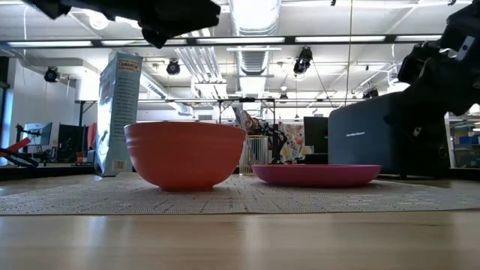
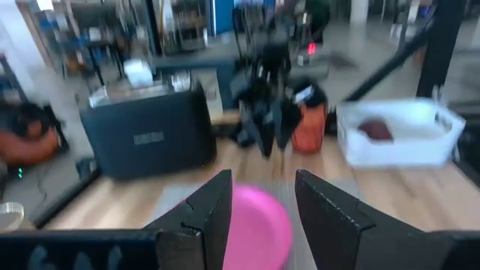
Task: Arrange a breakfast setting
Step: Put the orange cup of milk on the gray table mat
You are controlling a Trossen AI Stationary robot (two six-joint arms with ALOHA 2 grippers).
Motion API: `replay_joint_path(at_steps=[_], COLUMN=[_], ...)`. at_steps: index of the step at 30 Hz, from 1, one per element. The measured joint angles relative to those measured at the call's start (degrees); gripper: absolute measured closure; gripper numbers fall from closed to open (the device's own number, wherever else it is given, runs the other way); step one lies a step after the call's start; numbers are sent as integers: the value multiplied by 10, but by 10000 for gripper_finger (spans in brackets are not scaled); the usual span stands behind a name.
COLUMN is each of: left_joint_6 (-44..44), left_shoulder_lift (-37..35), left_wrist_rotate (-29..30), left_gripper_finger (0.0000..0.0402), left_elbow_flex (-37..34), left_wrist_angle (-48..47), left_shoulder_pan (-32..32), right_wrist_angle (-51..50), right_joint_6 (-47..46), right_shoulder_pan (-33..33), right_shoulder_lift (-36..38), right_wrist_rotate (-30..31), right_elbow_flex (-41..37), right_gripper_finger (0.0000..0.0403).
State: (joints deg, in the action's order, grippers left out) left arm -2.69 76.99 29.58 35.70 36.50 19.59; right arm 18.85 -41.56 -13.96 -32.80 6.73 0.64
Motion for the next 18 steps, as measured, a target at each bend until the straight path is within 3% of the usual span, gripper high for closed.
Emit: replay_joint_path(at_steps=[3, 7, 18], left_joint_6=[-45, -71, -7], left_shoulder_lift=[3, 4, 5], left_wrist_rotate=[0, -1, -2], left_gripper_finger=[270, 270, 270], left_elbow_flex=[-22, -32, -27], left_wrist_angle=[74, 87, 85], left_shoulder_pan=[0, 0, 0], right_wrist_angle=[-1, -1, 28], right_joint_6=[-8, 2, 5], right_shoulder_pan=[0, 0, 0], right_shoulder_lift=[0, 0, 0], right_wrist_rotate=[34, 84, 85], right_elbow_flex=[0, 0, 0], right_gripper_finger=[280, 280, 280])
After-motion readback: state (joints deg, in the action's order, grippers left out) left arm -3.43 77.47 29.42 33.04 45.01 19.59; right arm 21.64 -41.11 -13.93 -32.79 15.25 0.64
